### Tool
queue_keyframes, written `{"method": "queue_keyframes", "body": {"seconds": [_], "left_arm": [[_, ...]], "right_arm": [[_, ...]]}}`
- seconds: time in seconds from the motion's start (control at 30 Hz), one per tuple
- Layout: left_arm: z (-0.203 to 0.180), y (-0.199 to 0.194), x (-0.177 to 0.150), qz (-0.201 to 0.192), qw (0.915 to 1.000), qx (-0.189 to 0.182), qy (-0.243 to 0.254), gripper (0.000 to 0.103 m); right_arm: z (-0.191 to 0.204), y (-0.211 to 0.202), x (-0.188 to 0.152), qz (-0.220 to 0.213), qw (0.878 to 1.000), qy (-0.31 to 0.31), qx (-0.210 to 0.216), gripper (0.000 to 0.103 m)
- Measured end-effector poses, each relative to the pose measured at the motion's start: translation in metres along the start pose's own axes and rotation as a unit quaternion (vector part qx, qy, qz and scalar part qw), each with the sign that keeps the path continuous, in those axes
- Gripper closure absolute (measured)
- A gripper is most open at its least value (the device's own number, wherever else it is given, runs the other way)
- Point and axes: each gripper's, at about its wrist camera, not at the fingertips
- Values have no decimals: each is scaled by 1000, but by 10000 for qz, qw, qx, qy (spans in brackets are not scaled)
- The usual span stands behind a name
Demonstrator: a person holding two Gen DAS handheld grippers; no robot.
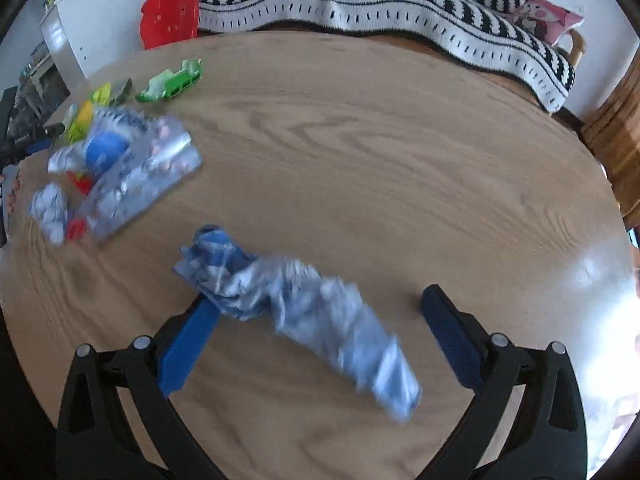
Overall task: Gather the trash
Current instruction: 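Grasp the foil snack wrapper with the left tool while the right grasps the crumpled blue wrapper, then carry the foil wrapper and blue wrapper to the black bin and open both tools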
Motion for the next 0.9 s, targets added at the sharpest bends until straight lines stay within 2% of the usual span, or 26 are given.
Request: {"method": "queue_keyframes", "body": {"seconds": [0.13,0.17,0.3,0.4,0.43,0.47,0.5,0.53,0.63,0.8,0.9], "left_arm": [[-1,14,6,-99,9987,268,411,8],[-3,16,3,-90,9973,418,602,9],[-5,14,4,-134,9970,358,679,18],[0,9,8,-275,9973,379,567,44],[2,8,8,-298,9974,381,536,64],[4,6,11,-283,9980,343,457,87],[6,5,11,-219,9988,232,359,87],[9,4,12,-106,9997,22,201,87],[5,2,8,-13,9998,-93,198,87],[-6,-12,-1,-104,9993,-217,285,87],[-6,-19,-5,-99,9992,-288,272,87]], "right_arm": [[7,1,-4,-554,9984,13,-118,5],[5,1,-6,-555,9984,22,-117,5],[1,-1,-3,-536,9984,110,-163,5],[3,-2,0,-414,9989,111,-167,6],[2,-3,-1,-410,9990,102,-160,12],[1,-7,-3,-445,9988,108,-166,40],[0,-13,-5,-529,9983,160,-195,68],[-2,-17,-8,-546,9979,258,-255,75],[2,-17,-10,-576,9971,297,-397,76],[2,-23,-10,-544,9952,424,-693,76],[-1,-30,-12,-615,9937,582,-734,76]]}}
Point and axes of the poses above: each gripper's, at about its wrist camera, not at the fingertips, and y roughly the way its jaws point, z to its left, x to its top, and after that the axes turned 14 degrees about -y, right-handed
